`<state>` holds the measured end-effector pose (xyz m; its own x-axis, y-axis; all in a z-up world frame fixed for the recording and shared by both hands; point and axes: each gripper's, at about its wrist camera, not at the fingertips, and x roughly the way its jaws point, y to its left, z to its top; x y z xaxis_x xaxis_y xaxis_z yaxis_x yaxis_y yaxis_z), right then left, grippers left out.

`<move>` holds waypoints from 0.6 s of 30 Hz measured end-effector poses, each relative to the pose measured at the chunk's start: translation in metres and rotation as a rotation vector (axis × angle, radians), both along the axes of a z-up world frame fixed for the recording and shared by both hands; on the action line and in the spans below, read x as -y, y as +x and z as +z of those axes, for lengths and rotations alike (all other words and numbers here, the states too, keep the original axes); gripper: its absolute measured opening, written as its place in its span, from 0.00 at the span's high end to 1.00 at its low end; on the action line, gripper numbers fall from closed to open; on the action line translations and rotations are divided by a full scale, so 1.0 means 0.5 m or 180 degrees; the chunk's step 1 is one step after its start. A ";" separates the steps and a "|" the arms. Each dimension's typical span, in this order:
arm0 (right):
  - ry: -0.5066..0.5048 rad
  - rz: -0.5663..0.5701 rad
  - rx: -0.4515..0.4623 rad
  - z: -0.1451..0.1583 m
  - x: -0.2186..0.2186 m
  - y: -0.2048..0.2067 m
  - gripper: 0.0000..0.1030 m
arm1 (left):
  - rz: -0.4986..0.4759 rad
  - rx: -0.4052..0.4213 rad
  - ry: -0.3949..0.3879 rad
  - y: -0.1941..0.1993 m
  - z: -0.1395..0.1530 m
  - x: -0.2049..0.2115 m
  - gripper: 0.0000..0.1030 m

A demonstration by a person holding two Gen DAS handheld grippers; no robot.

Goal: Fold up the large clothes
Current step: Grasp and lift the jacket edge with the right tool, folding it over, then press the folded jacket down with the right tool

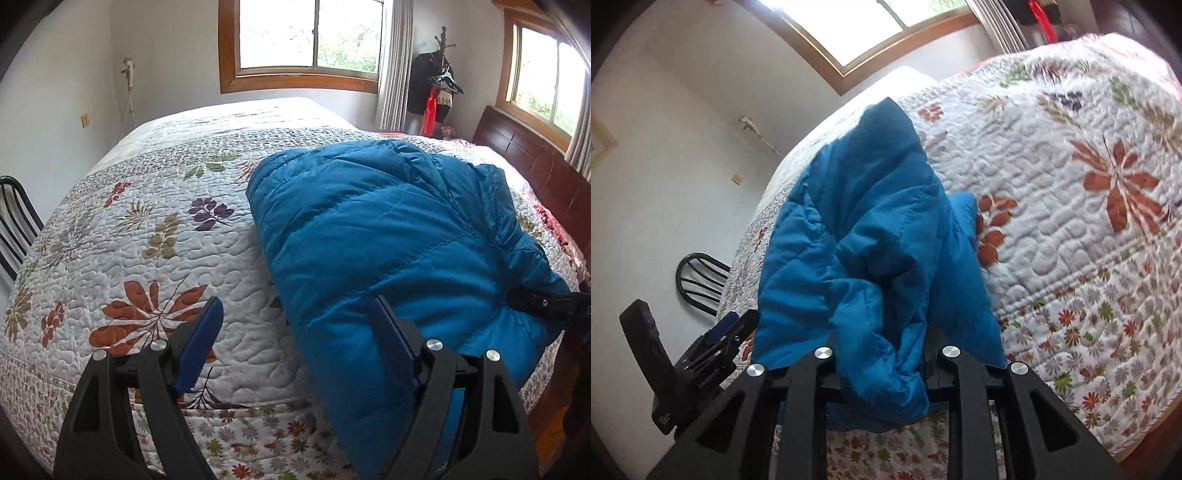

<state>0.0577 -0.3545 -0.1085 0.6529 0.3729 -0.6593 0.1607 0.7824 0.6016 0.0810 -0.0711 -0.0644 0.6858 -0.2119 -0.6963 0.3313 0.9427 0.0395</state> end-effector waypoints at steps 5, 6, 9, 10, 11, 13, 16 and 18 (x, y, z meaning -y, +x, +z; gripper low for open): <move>0.0102 0.0160 -0.0104 -0.050 0.011 0.031 0.71 | 0.0036 0.0002 0.0014 0.007 -0.023 0.013 0.23; 0.0058 0.0222 -0.0086 -0.044 0.009 0.034 0.70 | 0.0042 -0.0017 0.0004 0.011 -0.026 0.010 0.23; -0.0106 0.0373 -0.0068 -0.014 0.004 0.032 0.60 | -0.0010 -0.0048 -0.0044 0.015 -0.016 -0.001 0.23; -0.0193 0.0367 -0.0067 0.005 0.008 0.024 0.56 | -0.0041 -0.0069 -0.0094 0.017 -0.008 -0.008 0.23; -0.0332 0.0333 -0.0024 0.029 0.009 0.015 0.52 | -0.0066 -0.0087 -0.0151 0.018 0.002 -0.013 0.23; -0.0644 0.0239 0.0132 0.086 0.009 -0.007 0.52 | -0.0076 -0.0048 -0.0190 0.021 0.023 -0.019 0.23; -0.1063 0.0332 0.0381 0.170 -0.018 -0.001 0.52 | -0.0075 0.0046 -0.0188 0.033 0.060 -0.009 0.23; -0.1238 0.0474 0.0433 0.204 -0.044 0.032 0.53 | -0.0109 -0.0011 -0.0262 0.047 0.075 0.004 0.23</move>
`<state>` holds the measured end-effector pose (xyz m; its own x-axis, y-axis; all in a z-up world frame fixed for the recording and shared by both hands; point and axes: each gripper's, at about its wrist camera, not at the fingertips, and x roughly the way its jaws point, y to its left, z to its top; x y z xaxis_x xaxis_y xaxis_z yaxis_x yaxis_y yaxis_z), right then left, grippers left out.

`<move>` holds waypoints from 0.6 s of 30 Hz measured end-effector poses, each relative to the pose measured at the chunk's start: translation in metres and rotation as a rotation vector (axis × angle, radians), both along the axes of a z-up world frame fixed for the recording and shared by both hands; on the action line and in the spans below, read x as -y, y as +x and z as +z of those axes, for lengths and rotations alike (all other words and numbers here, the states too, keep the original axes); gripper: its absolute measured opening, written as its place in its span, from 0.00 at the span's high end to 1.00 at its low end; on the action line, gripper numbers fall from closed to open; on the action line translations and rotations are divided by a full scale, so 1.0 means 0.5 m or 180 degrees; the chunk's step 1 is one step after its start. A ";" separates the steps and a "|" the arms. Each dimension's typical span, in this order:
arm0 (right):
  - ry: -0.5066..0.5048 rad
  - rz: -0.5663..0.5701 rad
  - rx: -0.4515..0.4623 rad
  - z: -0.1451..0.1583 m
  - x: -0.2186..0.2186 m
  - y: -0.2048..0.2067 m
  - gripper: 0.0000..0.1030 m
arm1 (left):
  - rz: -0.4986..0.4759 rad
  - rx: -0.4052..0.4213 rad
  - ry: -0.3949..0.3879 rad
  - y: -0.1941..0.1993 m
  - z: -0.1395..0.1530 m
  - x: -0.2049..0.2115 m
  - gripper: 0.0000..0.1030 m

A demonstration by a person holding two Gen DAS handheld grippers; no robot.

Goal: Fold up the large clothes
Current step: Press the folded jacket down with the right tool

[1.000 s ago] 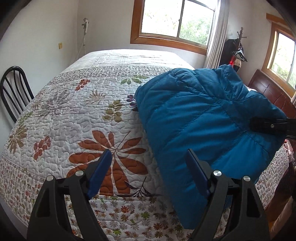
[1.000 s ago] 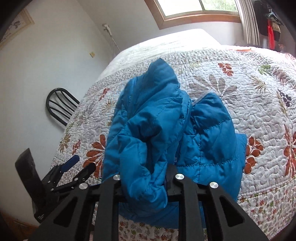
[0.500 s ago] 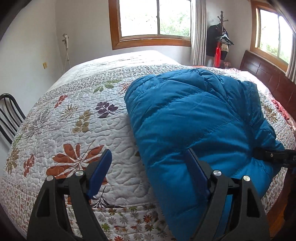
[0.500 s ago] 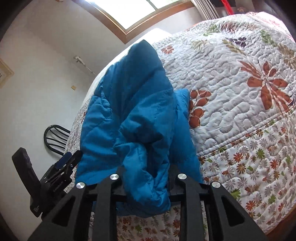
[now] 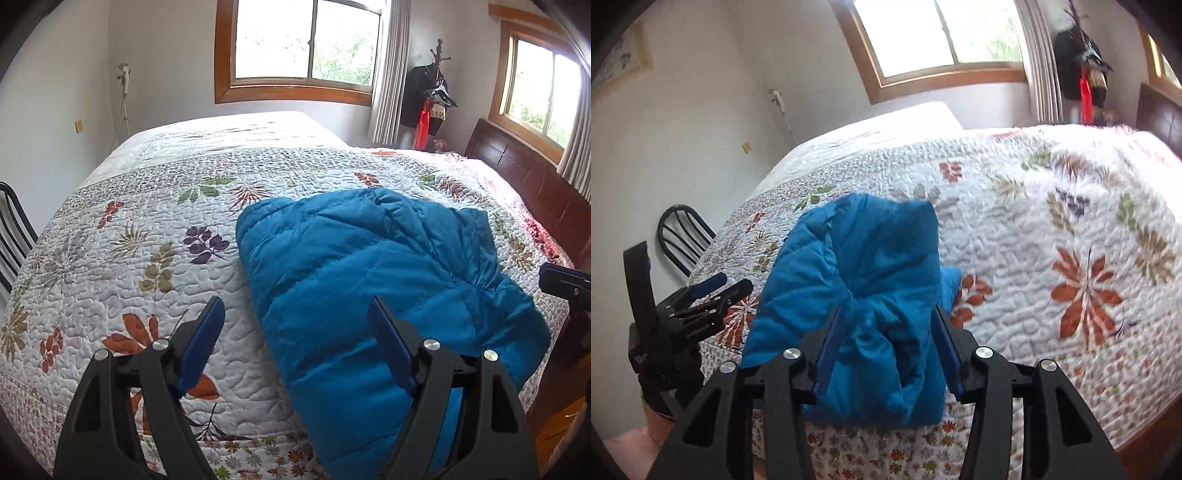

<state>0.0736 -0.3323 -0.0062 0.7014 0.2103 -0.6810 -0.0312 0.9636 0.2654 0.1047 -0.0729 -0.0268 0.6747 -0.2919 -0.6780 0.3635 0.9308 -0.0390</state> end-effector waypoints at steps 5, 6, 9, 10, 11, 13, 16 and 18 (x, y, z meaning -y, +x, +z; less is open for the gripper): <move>-0.0179 0.0210 -0.0189 0.007 -0.041 0.137 0.61 | -0.0012 -0.0201 -0.0101 0.029 -0.005 0.032 0.23; -0.0199 0.0206 -0.0266 -0.005 -0.041 0.160 0.61 | -0.0013 -0.0205 -0.0091 0.031 -0.009 0.037 0.23; -0.0176 0.0046 -0.0543 -0.061 -0.015 0.190 0.70 | -0.0094 -0.0229 -0.0085 0.029 -0.022 0.047 0.23; -0.0125 0.0006 -0.0616 -0.081 -0.002 0.192 0.75 | -0.0139 -0.0244 -0.0081 0.027 -0.027 0.051 0.23; -0.0062 -0.0021 -0.0683 -0.100 0.012 0.191 0.78 | -0.0203 -0.0270 -0.0069 0.023 -0.035 0.058 0.23; 0.0064 -0.0082 -0.0747 -0.128 0.034 0.182 0.80 | -0.0308 -0.0346 -0.0063 0.020 -0.053 0.071 0.23; 0.0199 -0.0156 -0.0791 -0.164 0.059 0.170 0.80 | -0.0361 -0.0347 -0.0055 0.016 -0.073 0.081 0.23; 0.0288 -0.0155 -0.0808 -0.186 0.069 0.167 0.81 | -0.0373 -0.0308 -0.0031 0.014 -0.080 0.085 0.22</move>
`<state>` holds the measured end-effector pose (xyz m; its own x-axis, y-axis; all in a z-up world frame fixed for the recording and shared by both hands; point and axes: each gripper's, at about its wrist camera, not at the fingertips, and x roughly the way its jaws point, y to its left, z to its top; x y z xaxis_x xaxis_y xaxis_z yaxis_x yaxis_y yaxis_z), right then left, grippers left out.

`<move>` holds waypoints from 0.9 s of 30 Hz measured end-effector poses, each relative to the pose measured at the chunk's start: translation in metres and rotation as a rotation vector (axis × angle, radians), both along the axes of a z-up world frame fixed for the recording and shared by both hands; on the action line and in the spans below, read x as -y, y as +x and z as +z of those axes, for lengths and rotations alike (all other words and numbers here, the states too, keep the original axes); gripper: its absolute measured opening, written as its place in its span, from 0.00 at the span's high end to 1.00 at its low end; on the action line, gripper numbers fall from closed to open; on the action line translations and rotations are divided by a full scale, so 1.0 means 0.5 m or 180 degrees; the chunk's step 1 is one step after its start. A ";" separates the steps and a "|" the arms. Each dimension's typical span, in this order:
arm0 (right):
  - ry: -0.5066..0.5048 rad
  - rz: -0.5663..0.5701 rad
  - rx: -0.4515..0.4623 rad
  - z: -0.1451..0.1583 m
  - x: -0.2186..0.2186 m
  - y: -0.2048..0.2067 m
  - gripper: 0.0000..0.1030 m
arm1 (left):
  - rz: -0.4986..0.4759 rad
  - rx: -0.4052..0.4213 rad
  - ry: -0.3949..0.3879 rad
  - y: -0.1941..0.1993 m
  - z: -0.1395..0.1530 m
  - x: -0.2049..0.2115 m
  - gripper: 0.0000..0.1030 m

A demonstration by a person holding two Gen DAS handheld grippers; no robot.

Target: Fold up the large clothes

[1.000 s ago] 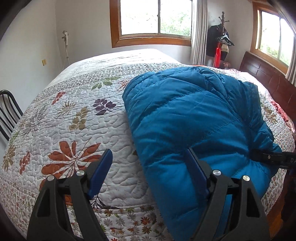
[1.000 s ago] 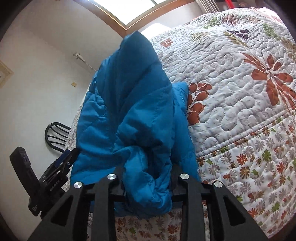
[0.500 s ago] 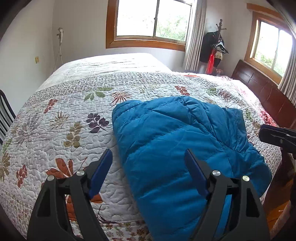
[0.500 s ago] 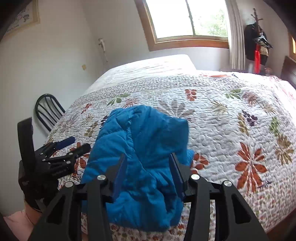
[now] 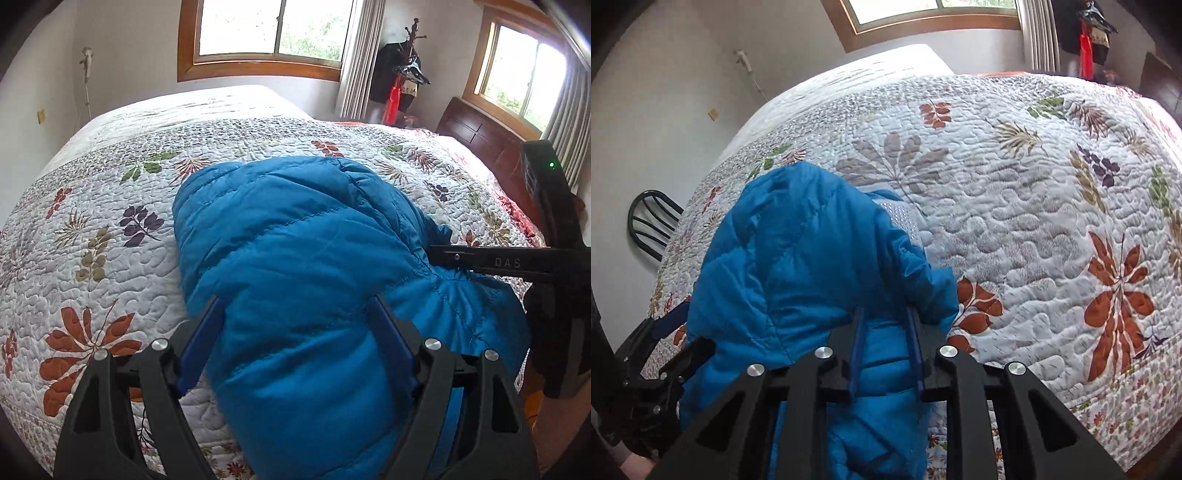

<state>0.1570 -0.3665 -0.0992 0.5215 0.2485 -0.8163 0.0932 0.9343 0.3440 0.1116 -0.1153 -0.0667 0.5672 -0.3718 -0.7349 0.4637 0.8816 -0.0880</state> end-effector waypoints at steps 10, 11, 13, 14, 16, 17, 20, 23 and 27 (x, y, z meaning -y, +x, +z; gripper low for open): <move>0.0234 -0.0067 0.0082 -0.053 0.013 -0.001 0.82 | -0.0018 0.0031 0.0088 0.006 -0.019 0.012 0.21; 0.0214 -0.0069 0.0083 -0.048 0.012 -0.002 0.82 | -0.0015 0.0016 0.0084 0.007 -0.017 0.011 0.21; 0.0133 -0.0075 0.0116 -0.028 0.007 -0.007 0.82 | -0.0006 -0.0046 0.0067 0.009 -0.010 0.003 0.21; 0.0076 -0.0066 0.0166 -0.013 0.003 -0.015 0.80 | 0.0000 -0.0100 0.0041 0.008 -0.004 -0.005 0.22; -0.0016 -0.0073 0.0267 0.018 -0.003 -0.037 0.77 | 0.0022 -0.0149 0.0021 -0.001 0.008 -0.024 0.22; -0.0065 -0.0068 0.0320 0.033 -0.007 -0.052 0.74 | 0.0066 -0.0132 0.0027 -0.010 0.015 -0.037 0.22; -0.0335 0.0028 0.0494 0.075 -0.033 -0.107 0.71 | 0.0071 -0.0017 -0.0047 -0.052 0.037 -0.070 0.22; -0.0545 0.0154 0.0620 0.099 -0.062 -0.161 0.71 | -0.0010 0.0090 -0.0028 -0.095 0.048 -0.075 0.22; -0.0619 0.0335 0.0624 0.102 -0.086 -0.204 0.71 | -0.0024 0.0146 0.0104 -0.124 0.034 -0.069 0.22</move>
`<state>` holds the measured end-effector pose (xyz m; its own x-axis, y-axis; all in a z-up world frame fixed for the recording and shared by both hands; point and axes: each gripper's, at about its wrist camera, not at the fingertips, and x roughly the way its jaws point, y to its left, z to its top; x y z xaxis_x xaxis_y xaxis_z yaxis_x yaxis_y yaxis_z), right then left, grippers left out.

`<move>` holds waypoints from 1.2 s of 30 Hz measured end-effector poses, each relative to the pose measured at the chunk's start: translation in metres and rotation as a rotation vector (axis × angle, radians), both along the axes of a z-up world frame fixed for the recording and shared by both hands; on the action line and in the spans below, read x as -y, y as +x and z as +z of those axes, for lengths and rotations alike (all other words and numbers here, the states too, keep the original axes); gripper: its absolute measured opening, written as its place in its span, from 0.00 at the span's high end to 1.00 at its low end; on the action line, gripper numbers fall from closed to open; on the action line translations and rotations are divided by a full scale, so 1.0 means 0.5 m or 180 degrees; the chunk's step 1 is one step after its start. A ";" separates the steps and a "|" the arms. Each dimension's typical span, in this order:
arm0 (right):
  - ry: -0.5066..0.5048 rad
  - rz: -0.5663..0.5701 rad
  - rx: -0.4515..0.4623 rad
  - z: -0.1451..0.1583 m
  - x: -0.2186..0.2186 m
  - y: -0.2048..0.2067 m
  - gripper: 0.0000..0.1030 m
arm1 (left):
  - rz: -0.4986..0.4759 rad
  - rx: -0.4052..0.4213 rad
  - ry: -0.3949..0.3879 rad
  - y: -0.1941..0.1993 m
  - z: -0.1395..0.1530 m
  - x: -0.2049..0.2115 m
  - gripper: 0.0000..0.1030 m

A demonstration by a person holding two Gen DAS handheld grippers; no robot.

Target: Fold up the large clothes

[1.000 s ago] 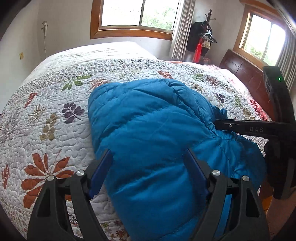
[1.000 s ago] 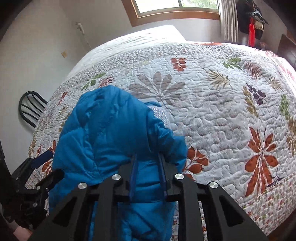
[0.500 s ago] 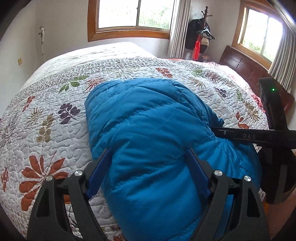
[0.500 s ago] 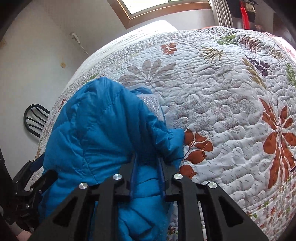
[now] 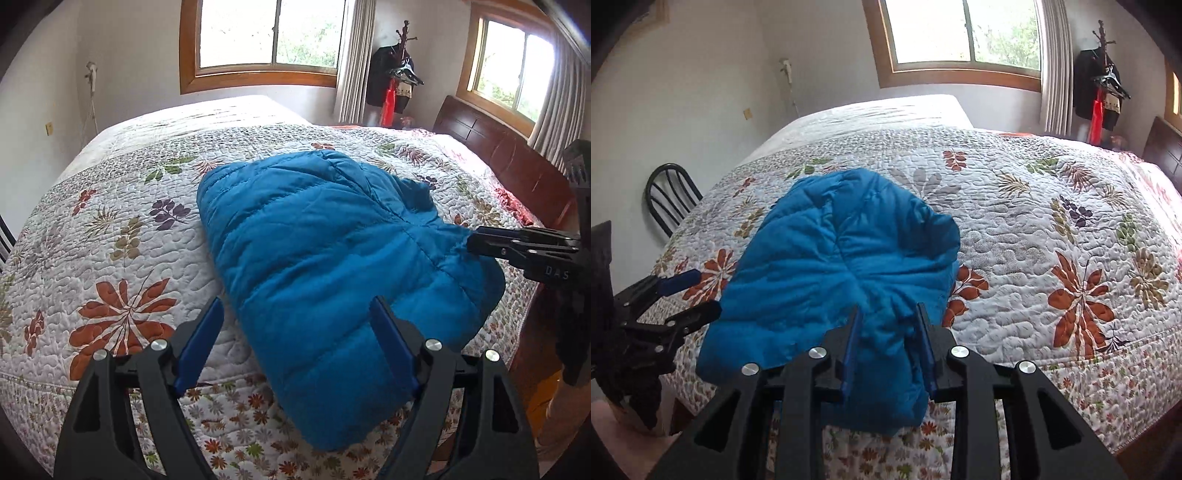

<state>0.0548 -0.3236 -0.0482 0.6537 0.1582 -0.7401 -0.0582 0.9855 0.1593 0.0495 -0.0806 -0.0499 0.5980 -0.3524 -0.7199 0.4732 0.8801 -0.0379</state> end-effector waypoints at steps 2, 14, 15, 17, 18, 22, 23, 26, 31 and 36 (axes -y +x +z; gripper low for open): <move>-0.0083 0.0017 -0.0048 -0.010 -0.005 -0.008 0.72 | -0.0004 -0.0059 0.0006 -0.003 -0.012 -0.002 0.22; 0.0138 -0.0008 -0.0413 -0.106 0.013 0.011 0.72 | -0.0152 -0.0701 -0.0391 0.015 -0.060 -0.031 0.38; 0.0143 -0.0015 -0.0399 -0.103 0.014 0.009 0.72 | -0.0145 -0.0733 -0.0472 0.020 -0.044 -0.037 0.41; 0.0161 -0.0007 -0.0389 -0.099 0.015 0.008 0.72 | -0.0222 -0.0670 -0.0707 0.026 -0.006 -0.043 0.43; 0.0162 -0.0008 -0.0389 -0.099 0.016 0.008 0.72 | -0.0256 -0.0655 -0.0807 0.030 0.010 -0.042 0.43; 0.0175 -0.0011 -0.0387 -0.099 0.016 0.010 0.72 | -0.0370 -0.0616 -0.0785 0.049 0.028 0.001 0.55; 0.0187 -0.0014 -0.0391 -0.100 0.017 0.011 0.72 | -0.0425 -0.0676 -0.0731 0.057 0.019 0.017 0.61; 0.0175 -0.0021 -0.0404 -0.100 0.017 0.012 0.72 | -0.0586 -0.1090 -0.0597 0.104 -0.040 0.055 0.91; 0.0074 -0.0050 -0.0419 -0.104 0.010 0.020 0.72 | -0.0670 -0.1482 -0.0710 0.172 -0.121 0.058 0.98; -0.0026 -0.0114 -0.0348 -0.069 -0.001 0.015 0.71 | -0.0710 -0.1105 -0.0449 0.141 -0.121 0.082 0.98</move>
<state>0.0621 -0.3231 -0.0826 0.5740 0.1299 -0.8085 -0.0055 0.9879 0.1549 0.1201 -0.1217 -0.1104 0.2271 -0.5547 -0.8004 0.5891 0.7327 -0.3407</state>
